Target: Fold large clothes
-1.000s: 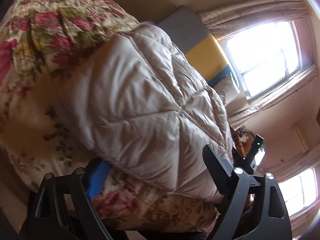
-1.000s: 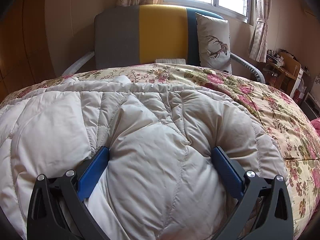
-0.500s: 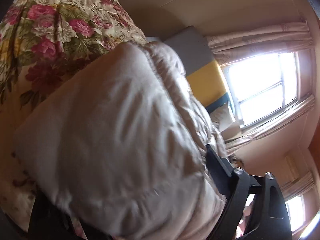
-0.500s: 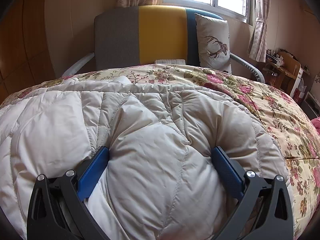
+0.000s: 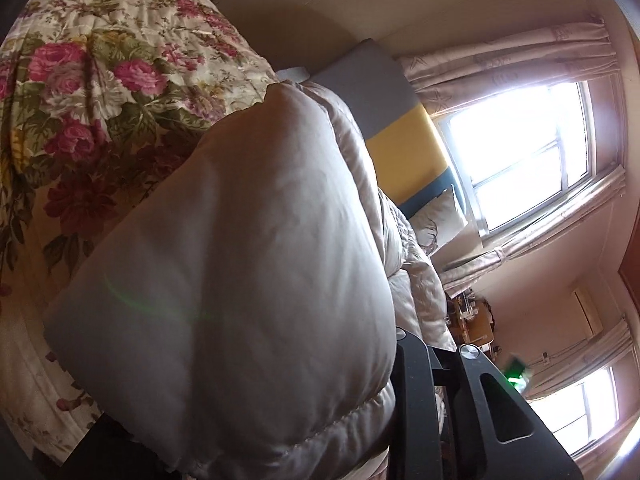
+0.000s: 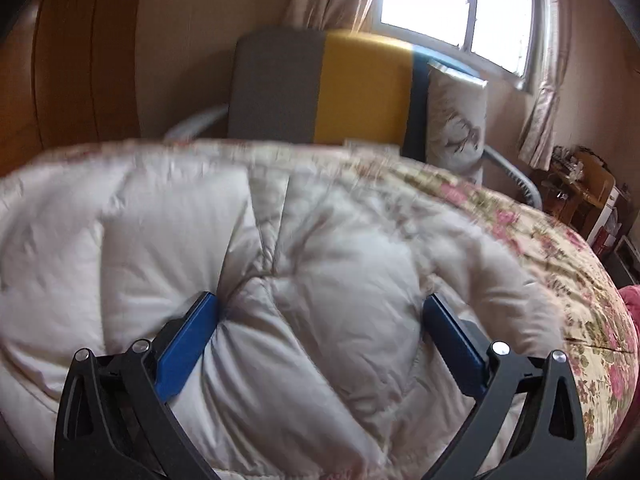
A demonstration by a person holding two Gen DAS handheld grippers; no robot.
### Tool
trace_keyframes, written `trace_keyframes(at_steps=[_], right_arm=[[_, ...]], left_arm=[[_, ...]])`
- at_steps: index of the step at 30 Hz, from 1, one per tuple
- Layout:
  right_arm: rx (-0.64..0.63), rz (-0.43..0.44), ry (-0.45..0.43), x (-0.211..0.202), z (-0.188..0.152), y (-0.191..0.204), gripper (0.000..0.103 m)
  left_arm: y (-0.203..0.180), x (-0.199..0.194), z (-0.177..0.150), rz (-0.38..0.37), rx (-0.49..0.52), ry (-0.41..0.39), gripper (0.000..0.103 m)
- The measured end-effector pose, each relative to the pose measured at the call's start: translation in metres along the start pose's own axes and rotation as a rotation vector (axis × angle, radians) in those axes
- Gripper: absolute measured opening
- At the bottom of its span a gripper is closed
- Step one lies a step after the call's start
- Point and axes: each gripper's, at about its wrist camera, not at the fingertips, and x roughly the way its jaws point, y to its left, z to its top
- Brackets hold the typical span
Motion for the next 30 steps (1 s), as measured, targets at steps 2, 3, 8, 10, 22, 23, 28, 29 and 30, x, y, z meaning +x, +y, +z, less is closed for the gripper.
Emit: trace_keyframes(at_steps=[2,3,8,10,22,23,28,29,30], right_arm=[[-0.025,-0.016,0.0,0.008,0.0,0.007,0.101],[-0.032,-0.027,0.007,0.011,0.001,0.009,0.101],[-0.017,-0.032,0.002,0.015,0.003,0.013,0.101],[-0.009,-0.03,0.0,0.016,0.004,0.013,0.101],[-0.001,-0.004,0.06,0.003,0.006,0.006,0.101],[-0.003,0.007,0.049,-0.002,0.012,0.003,0.101],[0.075,0.012,-0.064,-0.013,0.053,-0.017,0.101],[0.068,0.015,-0.048,-0.004,0.06,-0.017,0.101],[0.05,-0.003,-0.024,0.01,0.067,-0.015,0.101]], left_arm=[[-0.015,-0.005,0.0,0.023,0.054,-0.019,0.027],[-0.024,-0.007,0.0,0.033,0.084,-0.03,0.027],[-0.078,-0.012,0.0,0.065,0.254,-0.07,0.027],[-0.098,-0.013,-0.003,0.084,0.324,-0.079,0.027],[-0.17,-0.009,-0.022,0.158,0.609,-0.13,0.027],[-0.171,-0.012,-0.023,0.161,0.609,-0.136,0.027],[-0.164,-0.011,-0.017,0.183,0.586,-0.129,0.027],[-0.165,-0.011,-0.018,0.186,0.587,-0.128,0.027],[-0.166,-0.011,-0.018,0.187,0.589,-0.127,0.027]])
